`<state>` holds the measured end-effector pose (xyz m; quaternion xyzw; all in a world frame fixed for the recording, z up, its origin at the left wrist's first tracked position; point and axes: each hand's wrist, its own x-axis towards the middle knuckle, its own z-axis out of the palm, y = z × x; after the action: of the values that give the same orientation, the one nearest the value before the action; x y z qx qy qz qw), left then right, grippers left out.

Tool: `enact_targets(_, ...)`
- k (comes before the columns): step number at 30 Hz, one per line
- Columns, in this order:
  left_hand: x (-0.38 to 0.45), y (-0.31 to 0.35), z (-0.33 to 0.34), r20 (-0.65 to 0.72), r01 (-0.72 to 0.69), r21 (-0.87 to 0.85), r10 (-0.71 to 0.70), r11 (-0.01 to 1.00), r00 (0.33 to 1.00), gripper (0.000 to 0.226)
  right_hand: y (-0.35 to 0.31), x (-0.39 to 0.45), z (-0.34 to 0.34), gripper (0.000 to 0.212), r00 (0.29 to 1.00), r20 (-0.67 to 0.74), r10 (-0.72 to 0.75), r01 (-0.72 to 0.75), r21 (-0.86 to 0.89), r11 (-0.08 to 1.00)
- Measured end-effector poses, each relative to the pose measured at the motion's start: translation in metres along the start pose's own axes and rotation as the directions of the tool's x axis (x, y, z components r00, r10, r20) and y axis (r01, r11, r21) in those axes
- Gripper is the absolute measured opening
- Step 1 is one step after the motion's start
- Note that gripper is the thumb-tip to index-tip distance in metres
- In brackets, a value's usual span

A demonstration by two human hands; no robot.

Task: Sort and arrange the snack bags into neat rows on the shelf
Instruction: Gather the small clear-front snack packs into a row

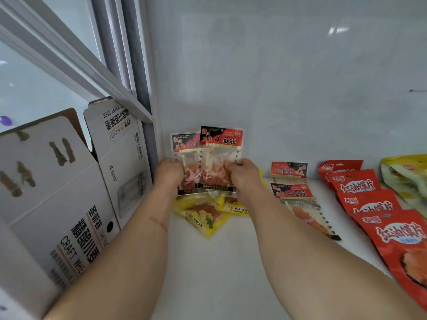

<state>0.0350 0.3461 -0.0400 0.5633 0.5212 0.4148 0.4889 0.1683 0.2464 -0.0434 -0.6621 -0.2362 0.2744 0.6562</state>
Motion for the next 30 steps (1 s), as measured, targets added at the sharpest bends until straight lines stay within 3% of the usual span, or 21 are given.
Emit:
enact_targets(5,-0.012,-0.007,-0.005,-0.055,-0.032,-0.003,0.032,0.999,0.998,0.022,-0.002,-0.01,-0.021,0.008,0.999,-0.003,0.044,-0.043,0.096,0.994)
enact_targets(12,-0.066,-0.005,-0.01,0.116,0.045,-0.184,-0.024,0.982,0.993,0.009,0.011,-0.034,-0.055,0.05,0.998,0.032,0.049,-0.051,0.062,0.997)
enact_targets(18,-0.125,-0.007,0.001,0.253,0.118,-0.214,-0.062,0.97,0.965,0.012,0.015,-0.061,-0.103,0.038,0.999,0.052,-0.007,0.008,-0.033,0.999)
enact_targets(24,-0.18,-0.017,0.009,0.162,0.096,-0.118,-0.076,0.988,0.984,0.019,0.02,-0.082,-0.162,0.046,0.986,-0.015,-0.168,0.164,-0.139,0.977)
enact_targets(30,-0.231,-0.027,0.017,0.055,0.056,-0.087,-0.051,0.995,0.997,0.017,0.031,-0.1,-0.215,0.043,0.975,-0.029,-0.221,0.187,-0.431,0.883)
